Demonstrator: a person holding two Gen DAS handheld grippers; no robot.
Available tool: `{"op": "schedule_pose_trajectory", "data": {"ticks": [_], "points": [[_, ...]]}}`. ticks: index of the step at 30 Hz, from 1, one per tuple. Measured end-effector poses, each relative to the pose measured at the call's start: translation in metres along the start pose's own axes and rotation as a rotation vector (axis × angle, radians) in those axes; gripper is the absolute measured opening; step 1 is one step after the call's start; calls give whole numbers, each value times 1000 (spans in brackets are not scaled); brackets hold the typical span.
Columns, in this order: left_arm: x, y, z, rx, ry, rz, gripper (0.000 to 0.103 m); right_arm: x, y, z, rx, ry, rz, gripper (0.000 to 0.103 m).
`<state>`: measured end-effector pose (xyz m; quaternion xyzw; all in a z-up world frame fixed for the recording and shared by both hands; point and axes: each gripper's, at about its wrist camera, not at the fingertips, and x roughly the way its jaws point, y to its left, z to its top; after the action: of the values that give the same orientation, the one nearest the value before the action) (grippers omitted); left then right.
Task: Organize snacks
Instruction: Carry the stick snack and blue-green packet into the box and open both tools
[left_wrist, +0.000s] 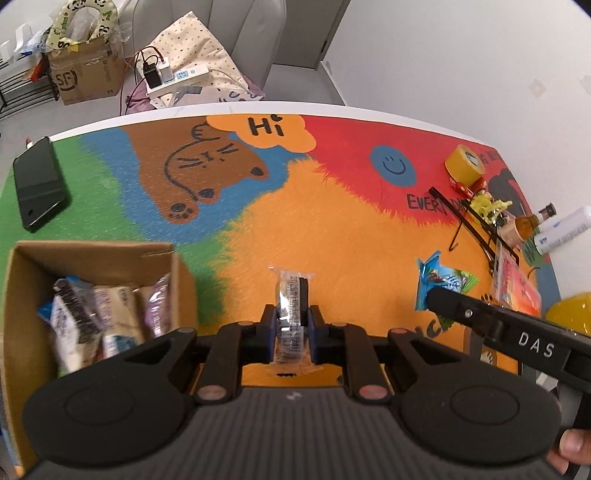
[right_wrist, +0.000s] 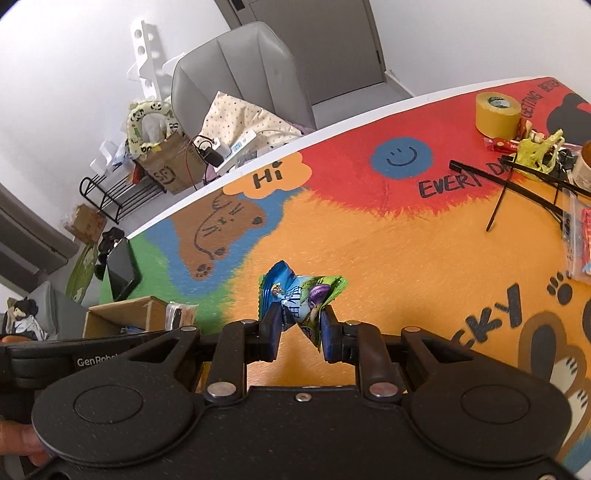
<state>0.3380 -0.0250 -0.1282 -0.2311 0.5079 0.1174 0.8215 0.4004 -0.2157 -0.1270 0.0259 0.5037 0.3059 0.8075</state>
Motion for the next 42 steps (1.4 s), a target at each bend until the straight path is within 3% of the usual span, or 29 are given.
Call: {"op": "schedule_pose_trajectory", "data": {"ticks": [20, 37, 42], "points": [[-70, 105, -21, 89, 18, -70, 16, -7, 112, -59, 48, -43, -24, 20], [-72, 159, -36, 103, 71, -128, 16, 5, 163, -75, 47, -66, -39, 20], [-63, 170, -38, 69, 130, -124, 27, 9, 170, -78, 47, -60, -50, 20]]}}
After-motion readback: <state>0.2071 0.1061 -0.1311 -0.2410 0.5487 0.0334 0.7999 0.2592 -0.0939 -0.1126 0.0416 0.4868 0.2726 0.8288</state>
